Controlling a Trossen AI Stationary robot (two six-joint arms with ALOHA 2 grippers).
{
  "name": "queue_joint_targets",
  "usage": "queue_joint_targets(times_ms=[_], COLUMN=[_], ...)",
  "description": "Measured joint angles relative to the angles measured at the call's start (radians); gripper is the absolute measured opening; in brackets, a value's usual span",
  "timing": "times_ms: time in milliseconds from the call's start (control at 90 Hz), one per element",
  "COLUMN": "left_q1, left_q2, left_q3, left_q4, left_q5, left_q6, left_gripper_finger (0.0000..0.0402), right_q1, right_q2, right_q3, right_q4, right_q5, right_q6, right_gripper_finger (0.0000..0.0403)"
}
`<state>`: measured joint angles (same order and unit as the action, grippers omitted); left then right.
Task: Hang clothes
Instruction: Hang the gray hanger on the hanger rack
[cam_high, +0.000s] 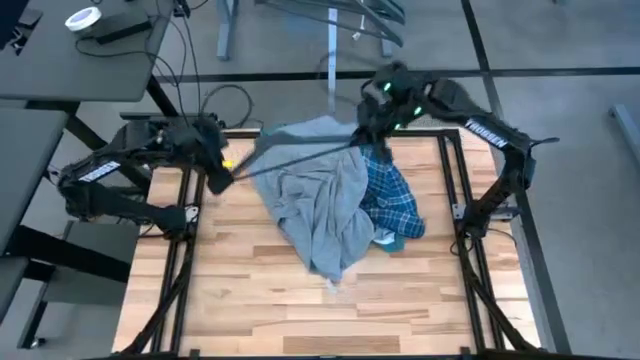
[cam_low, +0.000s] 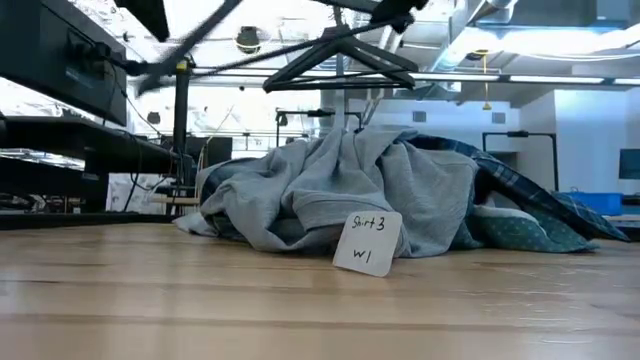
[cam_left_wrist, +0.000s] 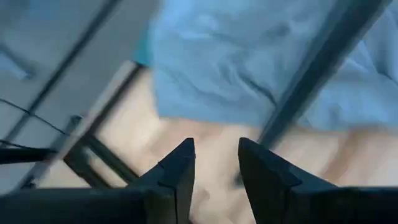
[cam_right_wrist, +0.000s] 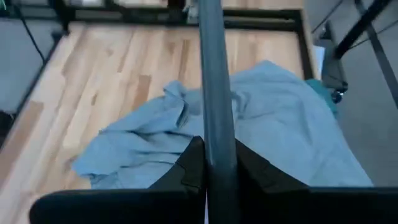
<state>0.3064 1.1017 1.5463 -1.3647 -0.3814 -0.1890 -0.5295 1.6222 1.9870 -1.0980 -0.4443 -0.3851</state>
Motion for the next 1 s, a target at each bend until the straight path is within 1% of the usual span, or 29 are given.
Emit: queue_joint_targets(times_ms=[222,367,467,611,711,811,1000], left_q1=[0.109,0.163,0.19,0.228,0.252,0.267,0.291], left_q2=[0.024,0.031,0.032,0.033,0.033,0.037,0.038], left_q3=[-0.001,-0.001,-0.001,-0.001,-0.001,-0.001,-0.001], left_q4=[0.106,0.196,0.294,0.37,0.387,0.39,0.39], left_q5=[0.0,-0.053,-0.058,-0.056,-0.057,-0.053,-0.05], left_q6=[0.177,0.311,0.378,0.458,0.507,0.544,0.609], left_gripper_finger=[0.0106,0.0106,0.0106,0.0106,0.0106,0.0106,0.0106], right_q1=[-0.194,-0.301,-0.363,-0.446,-0.496,-0.53,-0.555], right_q2=[0.0,-0.001,0.0,0.0,0.009,0.023,0.068], right_q3=[0.131,0.186,0.201,0.204,0.204,0.204,0.204], right_q4=[0.017,0.039,0.086,0.227,0.293,0.321,0.333], right_q5=[0.003,0.0,0.0,0.0,-0.001,-0.003,-0.002], right_q6=[0.074,0.085,0.118,0.206,0.26,0.292,0.332], right_gripper_finger=[0.0028,0.0028,0.0027,0.0027,0.0027,0.0027,0.0027])
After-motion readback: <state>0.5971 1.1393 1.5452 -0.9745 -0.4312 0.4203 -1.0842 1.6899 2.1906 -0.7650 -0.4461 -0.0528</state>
